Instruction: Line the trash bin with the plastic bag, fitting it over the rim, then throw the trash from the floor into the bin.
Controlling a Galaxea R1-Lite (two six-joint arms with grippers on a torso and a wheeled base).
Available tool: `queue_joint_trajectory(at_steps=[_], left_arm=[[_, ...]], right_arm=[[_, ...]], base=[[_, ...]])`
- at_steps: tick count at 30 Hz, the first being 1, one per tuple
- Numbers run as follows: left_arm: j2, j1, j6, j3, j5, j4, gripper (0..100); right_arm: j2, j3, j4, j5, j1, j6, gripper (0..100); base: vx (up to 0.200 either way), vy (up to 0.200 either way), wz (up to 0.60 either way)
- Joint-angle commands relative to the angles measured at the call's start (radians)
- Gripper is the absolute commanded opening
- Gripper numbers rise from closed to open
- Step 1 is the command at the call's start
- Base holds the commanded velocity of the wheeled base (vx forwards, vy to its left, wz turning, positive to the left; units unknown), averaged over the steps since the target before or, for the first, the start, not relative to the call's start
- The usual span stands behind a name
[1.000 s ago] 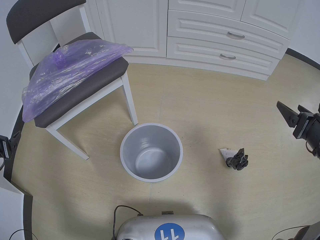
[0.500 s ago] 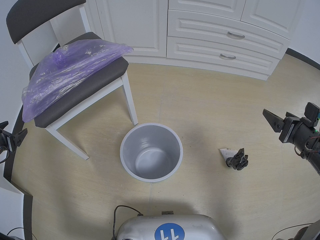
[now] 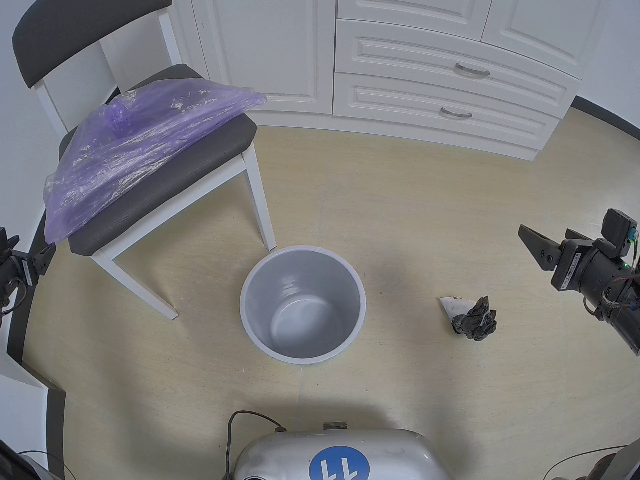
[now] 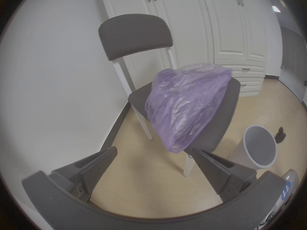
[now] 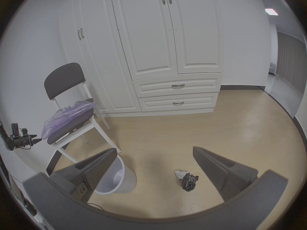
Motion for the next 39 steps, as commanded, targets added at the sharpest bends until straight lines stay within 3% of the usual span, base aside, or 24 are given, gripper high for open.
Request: queue_joint_trajectory(at_steps=[1, 13, 20, 27, 32, 39], left_arm=[[0.059, -0.017, -0.022, -0.014, 0.030, -0.019, 100], [0.134, -0.064, -0.160, -0.042, 0.092, -0.189, 100], [0.167, -0.080, -0.174, -0.048, 0.115, -0.229, 100], [0.237, -0.135, -0.220, -0.030, 0.151, -0.389, 100], [0.328, -0.149, -0.278, -0.045, 0.199, -0.607, 100], [0.318, -0.146, -0.278, -0.054, 0.197, -0.617, 100]], right_arm=[[-0.004, 0.005, 0.000, 0.001, 0.001, 0.000, 100], [-0.016, 0.010, 0.000, -0.001, 0.024, -0.002, 100], [-0.019, 0.013, 0.000, -0.001, 0.024, -0.005, 100], [-0.065, 0.013, 0.001, 0.001, 0.024, -0.011, 100], [-0.088, 0.008, 0.000, 0.002, 0.015, -0.014, 100], [-0.106, 0.005, 0.001, 0.004, 0.016, -0.015, 100]], base=[[0.000, 0.000, 0.00], [0.000, 0.000, 0.00], [0.000, 0.000, 0.00], [0.000, 0.000, 0.00], [0.000, 0.000, 0.00], [0.000, 0.000, 0.00]])
